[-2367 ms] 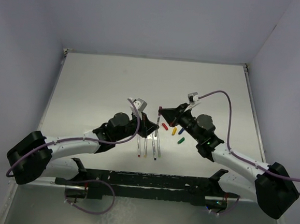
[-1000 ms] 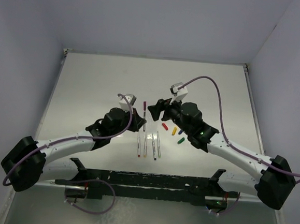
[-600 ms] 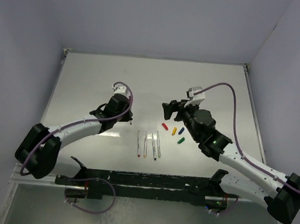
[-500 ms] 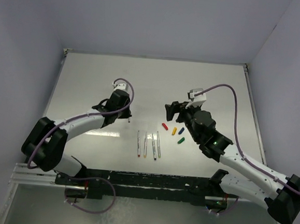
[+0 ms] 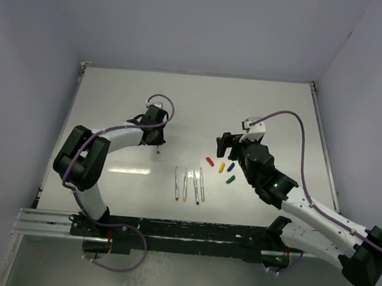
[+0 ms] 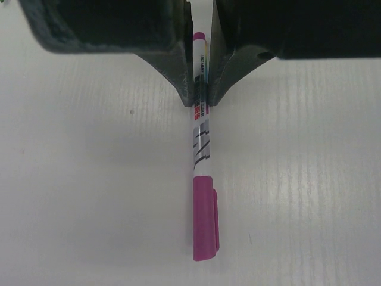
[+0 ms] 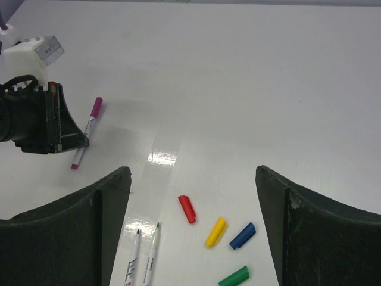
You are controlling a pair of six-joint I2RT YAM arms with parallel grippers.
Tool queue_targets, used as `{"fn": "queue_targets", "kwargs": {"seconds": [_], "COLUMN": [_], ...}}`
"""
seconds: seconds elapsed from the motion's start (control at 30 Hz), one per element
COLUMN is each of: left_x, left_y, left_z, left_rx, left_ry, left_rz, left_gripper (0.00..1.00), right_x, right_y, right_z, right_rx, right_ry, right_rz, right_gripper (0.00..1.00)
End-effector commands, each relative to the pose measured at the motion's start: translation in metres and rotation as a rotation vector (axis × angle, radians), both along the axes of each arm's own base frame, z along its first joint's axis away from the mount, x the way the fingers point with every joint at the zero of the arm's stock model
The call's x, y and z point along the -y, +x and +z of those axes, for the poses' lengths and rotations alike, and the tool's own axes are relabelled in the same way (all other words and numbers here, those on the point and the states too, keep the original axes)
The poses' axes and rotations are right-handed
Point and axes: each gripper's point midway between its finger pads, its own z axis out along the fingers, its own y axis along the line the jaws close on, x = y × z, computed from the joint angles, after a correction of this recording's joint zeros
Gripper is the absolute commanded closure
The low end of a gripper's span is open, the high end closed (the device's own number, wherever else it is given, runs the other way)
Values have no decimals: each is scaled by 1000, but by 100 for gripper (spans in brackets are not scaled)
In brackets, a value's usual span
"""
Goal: Insert the pens into the pen caps
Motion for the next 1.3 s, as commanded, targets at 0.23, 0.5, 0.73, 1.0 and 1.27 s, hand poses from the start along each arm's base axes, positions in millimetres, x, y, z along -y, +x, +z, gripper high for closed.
{"fn": "queue_targets", "kwargs": {"seconds": [0.23, 0.5, 0.73, 1.0, 1.27], "left_x": [0, -5, -12, 30, 59], "left_y": [15, 16, -5, -84, -137], "left_z": [-13, 7, 51, 60, 37], "left_rx": [-36, -7, 47, 0, -106], "left_ry": [42, 50, 15, -7, -63], "left_rz": [-8, 12, 15, -103, -164], "left_gripper": [72, 61, 60, 57, 54], "right_x": [5, 2, 10, 26, 31], "right_y": [0, 2, 5, 17, 18], "right_z": [-2, -1, -4, -30, -46], "right_rx": [2, 12, 4, -81, -113], "right_ry": [35, 40, 23, 15, -9], "right_rz": [-29, -22, -69, -146, -160], "right_gripper": [12, 13, 14, 14, 15]}}
